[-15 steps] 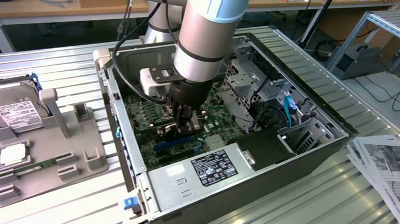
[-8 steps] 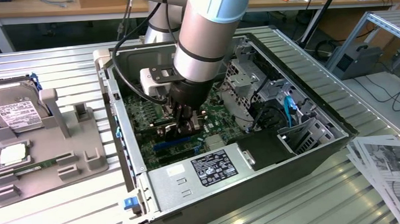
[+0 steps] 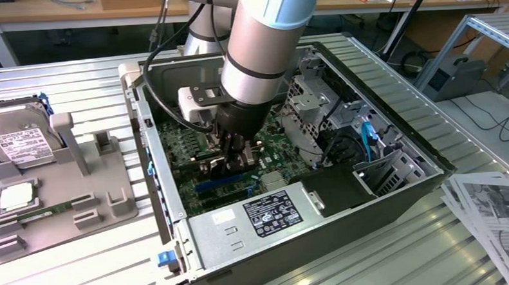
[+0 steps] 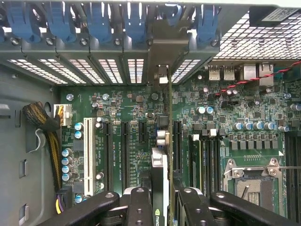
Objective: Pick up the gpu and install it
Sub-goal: 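Insert the gpu into the slot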
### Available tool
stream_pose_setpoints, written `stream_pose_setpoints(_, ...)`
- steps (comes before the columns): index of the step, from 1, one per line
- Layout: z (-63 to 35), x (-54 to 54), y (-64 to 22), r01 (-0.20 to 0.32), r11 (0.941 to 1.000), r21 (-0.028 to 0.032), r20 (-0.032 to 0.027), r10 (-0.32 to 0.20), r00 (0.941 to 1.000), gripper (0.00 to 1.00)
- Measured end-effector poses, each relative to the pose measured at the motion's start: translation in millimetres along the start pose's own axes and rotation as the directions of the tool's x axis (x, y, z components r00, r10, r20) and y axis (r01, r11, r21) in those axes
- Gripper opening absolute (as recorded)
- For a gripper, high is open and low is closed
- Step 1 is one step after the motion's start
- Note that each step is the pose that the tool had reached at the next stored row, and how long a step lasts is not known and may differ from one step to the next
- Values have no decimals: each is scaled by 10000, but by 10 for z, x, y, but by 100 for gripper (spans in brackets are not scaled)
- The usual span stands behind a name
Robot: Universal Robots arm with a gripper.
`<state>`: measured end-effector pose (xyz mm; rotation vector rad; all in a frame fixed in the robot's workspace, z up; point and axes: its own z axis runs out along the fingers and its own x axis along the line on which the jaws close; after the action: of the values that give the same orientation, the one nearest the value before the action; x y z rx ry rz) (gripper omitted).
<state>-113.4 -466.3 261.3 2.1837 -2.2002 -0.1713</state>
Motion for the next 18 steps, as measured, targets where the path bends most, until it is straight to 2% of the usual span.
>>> stream_pose_setpoints(12,2,0,0,0,10000,0,3,0,10000,27)
stream_pose_setpoints(18,47,2,-4,2,10000,-2,22,-2,10000,27)
